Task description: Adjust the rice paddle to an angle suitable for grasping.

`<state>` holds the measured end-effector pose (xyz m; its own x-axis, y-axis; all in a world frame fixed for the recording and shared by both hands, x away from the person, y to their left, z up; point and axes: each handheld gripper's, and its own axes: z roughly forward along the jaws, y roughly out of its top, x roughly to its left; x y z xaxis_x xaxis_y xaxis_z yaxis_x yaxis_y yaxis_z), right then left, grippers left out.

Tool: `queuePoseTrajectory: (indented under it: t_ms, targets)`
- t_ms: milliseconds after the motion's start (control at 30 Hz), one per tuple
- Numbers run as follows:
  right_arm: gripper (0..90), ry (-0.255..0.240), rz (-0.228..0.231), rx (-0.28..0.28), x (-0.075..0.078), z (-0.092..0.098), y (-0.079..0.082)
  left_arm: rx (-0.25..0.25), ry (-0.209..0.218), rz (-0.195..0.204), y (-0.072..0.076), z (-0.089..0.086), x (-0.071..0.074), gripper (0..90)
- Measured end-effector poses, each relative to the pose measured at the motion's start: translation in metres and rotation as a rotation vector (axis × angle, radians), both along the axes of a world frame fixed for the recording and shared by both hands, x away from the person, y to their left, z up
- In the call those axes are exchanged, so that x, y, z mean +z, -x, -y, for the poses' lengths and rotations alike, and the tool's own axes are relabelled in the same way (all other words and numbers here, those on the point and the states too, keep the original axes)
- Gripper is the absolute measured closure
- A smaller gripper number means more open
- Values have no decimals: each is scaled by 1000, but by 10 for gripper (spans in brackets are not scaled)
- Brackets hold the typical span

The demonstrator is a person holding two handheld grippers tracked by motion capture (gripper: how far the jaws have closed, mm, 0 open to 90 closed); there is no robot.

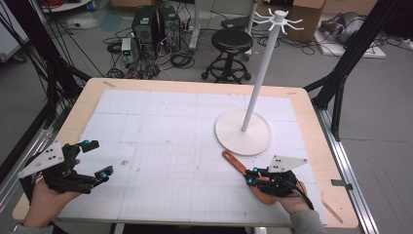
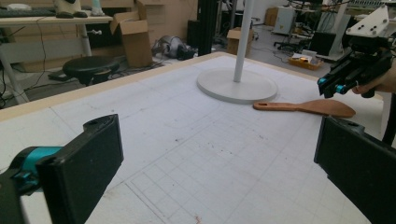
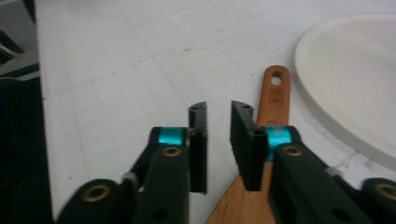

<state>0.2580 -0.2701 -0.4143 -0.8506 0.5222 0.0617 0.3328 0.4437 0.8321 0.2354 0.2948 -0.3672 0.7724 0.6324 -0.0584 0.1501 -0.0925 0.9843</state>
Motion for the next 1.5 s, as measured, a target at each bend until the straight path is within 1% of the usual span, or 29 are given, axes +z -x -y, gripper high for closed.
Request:
queuePoseTrajectory:
  t_ms: [100,200,300,333,367,433,533,600,667,867,1067,1133,1233,1267,1300,1433,1500]
  targets:
    - [630,20,11,-9,1,-8,-3,1,2,0,0,0,0,18]
    - [505,30,23,-34,1,-15,-8,2,7,0,0,0,0,18]
    - [385,33,23,-77,-2,-20,-13,3,1,-2,-1,-1,0,18]
    - [369,31,15,-83,-2,-21,-14,2,1,-3,-1,-1,-1,18]
    - [347,31,19,-86,-2,-21,-15,3,2,-3,-1,-1,-1,18]
    - [303,52,26,-83,-1,-21,-17,4,3,-4,-1,-1,-1,18]
    - [138,64,9,-86,-3,-21,-20,2,1,-6,-2,-1,-2,18]
    - [78,72,-6,-92,-4,-21,-22,4,-1,-7,-2,-1,-2,18]
    - [0,77,-11,-114,-5,-21,-24,3,-1,-9,-2,0,-2,18]
    - [0,74,-15,-143,-5,-23,-31,1,0,-12,-2,0,-3,18]
    - [0,145,-22,-120,-11,-34,-38,2,2,-11,-3,-2,-3,18]
    - [0,159,-30,-121,-13,-36,-40,4,4,-14,-3,-2,-4,18]
    - [6,171,-32,-130,-14,-37,-43,6,4,-15,-3,-3,-4,18]
    - [24,173,-46,-131,-14,-37,-43,6,5,-15,-3,-3,-4,18]
    - [36,179,-47,-131,-16,-37,-45,5,5,-15,-3,-2,-4,18]
    - [60,213,-59,-142,-20,-38,-49,3,2,-18,-3,-2,-5,18]
    - [64,228,-64,-159,-21,-37,-51,3,3,-19,-3,-2,-5,18]
